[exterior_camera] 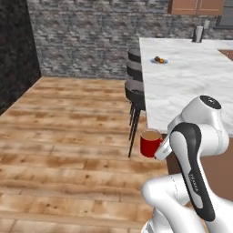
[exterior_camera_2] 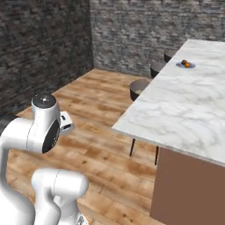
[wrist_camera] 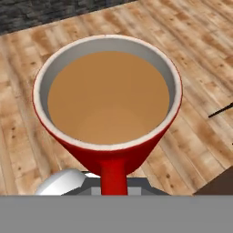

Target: Pick up the brewed coffee from the coffee machine and place it next to the breakfast plate on the dining counter.

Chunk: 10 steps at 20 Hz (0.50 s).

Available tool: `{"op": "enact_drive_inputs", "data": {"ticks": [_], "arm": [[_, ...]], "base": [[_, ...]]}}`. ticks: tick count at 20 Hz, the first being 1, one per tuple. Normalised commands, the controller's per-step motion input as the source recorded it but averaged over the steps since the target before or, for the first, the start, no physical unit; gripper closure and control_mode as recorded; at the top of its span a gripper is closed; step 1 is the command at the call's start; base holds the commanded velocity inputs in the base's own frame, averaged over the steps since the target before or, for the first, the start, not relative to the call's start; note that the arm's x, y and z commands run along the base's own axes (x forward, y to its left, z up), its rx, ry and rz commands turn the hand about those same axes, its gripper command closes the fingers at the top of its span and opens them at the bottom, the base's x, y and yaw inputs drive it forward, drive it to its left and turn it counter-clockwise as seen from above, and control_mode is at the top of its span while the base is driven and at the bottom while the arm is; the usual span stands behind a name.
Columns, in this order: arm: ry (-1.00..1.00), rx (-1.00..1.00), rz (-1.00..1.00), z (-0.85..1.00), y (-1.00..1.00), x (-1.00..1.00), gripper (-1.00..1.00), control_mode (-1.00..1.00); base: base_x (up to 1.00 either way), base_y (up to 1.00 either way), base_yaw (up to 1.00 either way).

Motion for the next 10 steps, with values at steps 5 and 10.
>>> {"op": "enact_drive_inputs", "data": {"ticks": [5, 10], "arm": [[0.0, 0.0, 0.0, 0.0, 0.0, 0.0, 1.0, 1.0], [0.0, 0.0, 0.0, 0.0, 0.0, 0.0, 1.0, 1.0]], "base": [[1.0, 1.0, -0.43], [1.0, 0.98, -0.46]]}}
